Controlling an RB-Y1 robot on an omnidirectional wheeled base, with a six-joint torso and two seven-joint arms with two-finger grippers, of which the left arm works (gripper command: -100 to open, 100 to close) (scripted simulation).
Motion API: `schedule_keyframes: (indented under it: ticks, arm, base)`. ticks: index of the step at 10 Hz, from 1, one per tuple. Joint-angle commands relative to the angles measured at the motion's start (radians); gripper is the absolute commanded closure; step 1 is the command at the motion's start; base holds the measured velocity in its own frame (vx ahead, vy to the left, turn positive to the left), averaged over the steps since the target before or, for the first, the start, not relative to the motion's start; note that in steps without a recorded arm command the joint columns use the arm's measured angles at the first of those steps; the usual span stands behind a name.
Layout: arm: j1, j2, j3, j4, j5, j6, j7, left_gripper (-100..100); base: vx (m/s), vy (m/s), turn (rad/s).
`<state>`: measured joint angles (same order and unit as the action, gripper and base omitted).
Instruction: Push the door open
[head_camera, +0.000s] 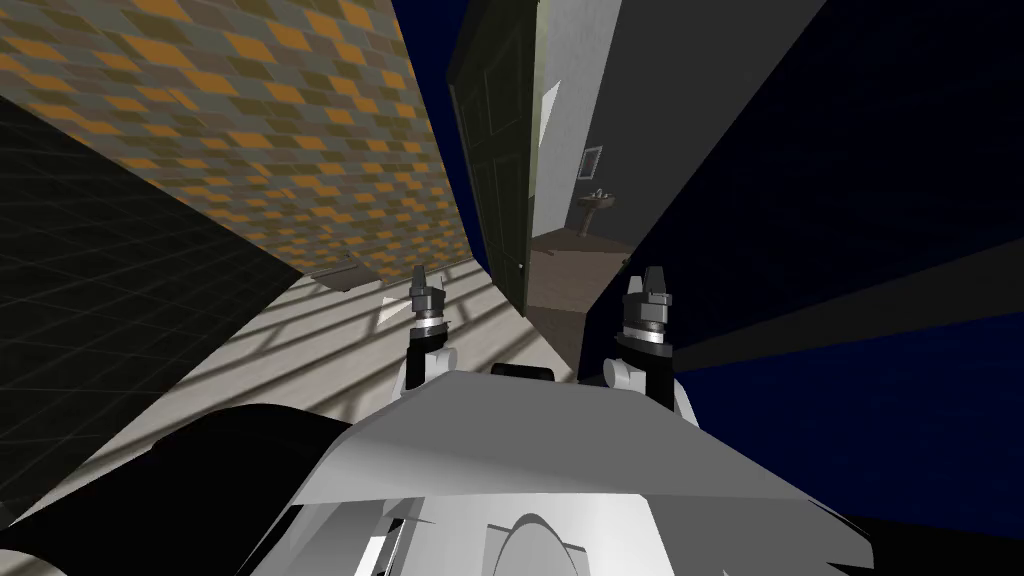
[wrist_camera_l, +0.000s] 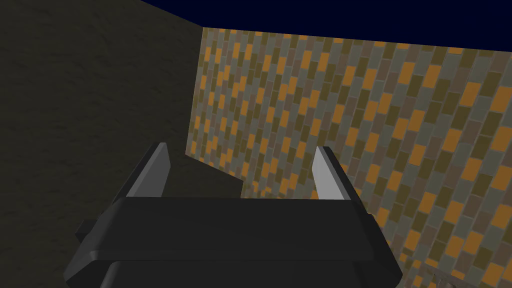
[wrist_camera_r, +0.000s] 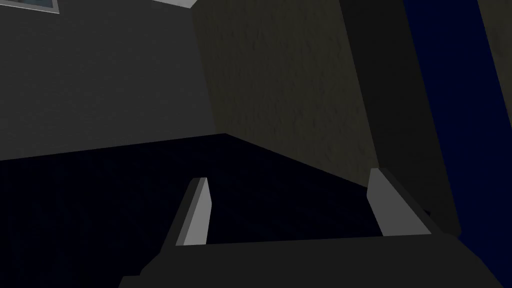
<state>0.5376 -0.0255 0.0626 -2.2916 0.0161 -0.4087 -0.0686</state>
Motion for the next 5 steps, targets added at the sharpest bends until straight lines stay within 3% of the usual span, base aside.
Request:
schedule_keyframes:
  ticks: [1, 5]
  arm:
    - [-0.012, 0.012, -0.014, 0.039, -0.001, -0.01, 0.004, -100]
    - [-0.039, 0.035, -0.045, 0.13, -0.004, -0.033, 0.012, -100]
  base:
    - [0.041, 0.125, -0.113]
    - [0.144, 0.035, -0.103]
